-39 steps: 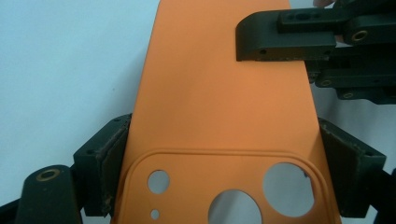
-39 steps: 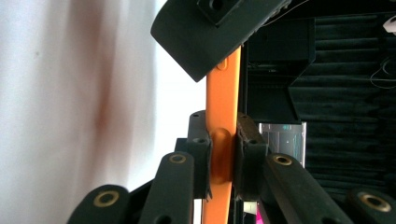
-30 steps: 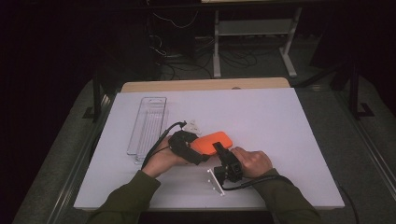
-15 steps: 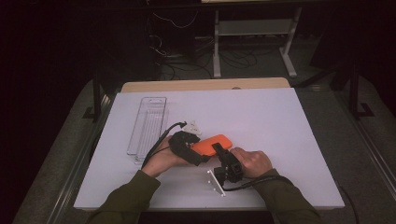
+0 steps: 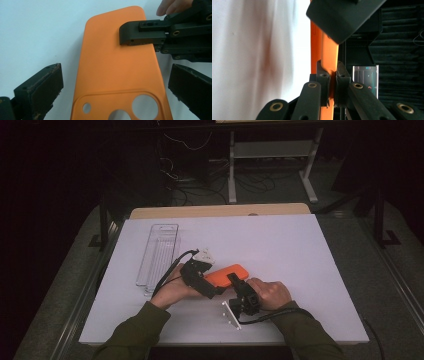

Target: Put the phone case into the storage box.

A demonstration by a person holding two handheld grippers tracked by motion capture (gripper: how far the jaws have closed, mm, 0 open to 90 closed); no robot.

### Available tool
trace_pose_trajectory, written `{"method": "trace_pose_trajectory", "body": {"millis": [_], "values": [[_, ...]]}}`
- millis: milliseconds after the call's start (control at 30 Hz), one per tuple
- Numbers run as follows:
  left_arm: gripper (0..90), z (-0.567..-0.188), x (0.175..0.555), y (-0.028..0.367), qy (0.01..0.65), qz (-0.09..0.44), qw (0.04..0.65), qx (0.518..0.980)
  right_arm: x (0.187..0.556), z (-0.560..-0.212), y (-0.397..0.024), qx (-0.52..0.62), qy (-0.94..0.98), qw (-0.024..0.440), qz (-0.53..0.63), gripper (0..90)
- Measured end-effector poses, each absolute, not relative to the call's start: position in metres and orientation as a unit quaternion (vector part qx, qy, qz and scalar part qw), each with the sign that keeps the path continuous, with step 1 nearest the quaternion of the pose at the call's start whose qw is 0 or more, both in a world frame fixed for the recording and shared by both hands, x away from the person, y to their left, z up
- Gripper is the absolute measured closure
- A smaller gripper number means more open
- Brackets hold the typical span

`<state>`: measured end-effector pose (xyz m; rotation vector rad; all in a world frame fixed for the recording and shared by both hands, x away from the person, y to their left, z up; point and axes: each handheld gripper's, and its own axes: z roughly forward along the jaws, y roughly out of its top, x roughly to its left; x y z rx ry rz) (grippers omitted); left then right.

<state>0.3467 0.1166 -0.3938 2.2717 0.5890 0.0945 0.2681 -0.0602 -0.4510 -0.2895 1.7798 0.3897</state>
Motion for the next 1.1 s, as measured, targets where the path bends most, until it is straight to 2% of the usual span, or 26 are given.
{"method": "trace_pose_trajectory", "body": {"millis": [433, 767, 1100], "values": [[0.0, -0.387, 0.350, 0.127, 0.235, 0.042, 0.398, 0.886, 0.276, -0.449, -0.068, -0.092, 0.783, 0.591, 0.168, 83.4], [0.0, -0.384, 0.351, 0.132, 0.239, 0.042, 0.403, 0.882, 0.284, -0.445, -0.079, -0.075, 0.779, 0.601, 0.162, 83.2], [0.0, -0.385, 0.354, 0.139, 0.236, 0.055, 0.385, 0.891, 0.289, -0.444, -0.088, -0.057, 0.791, 0.590, 0.153, 83.1]]}}
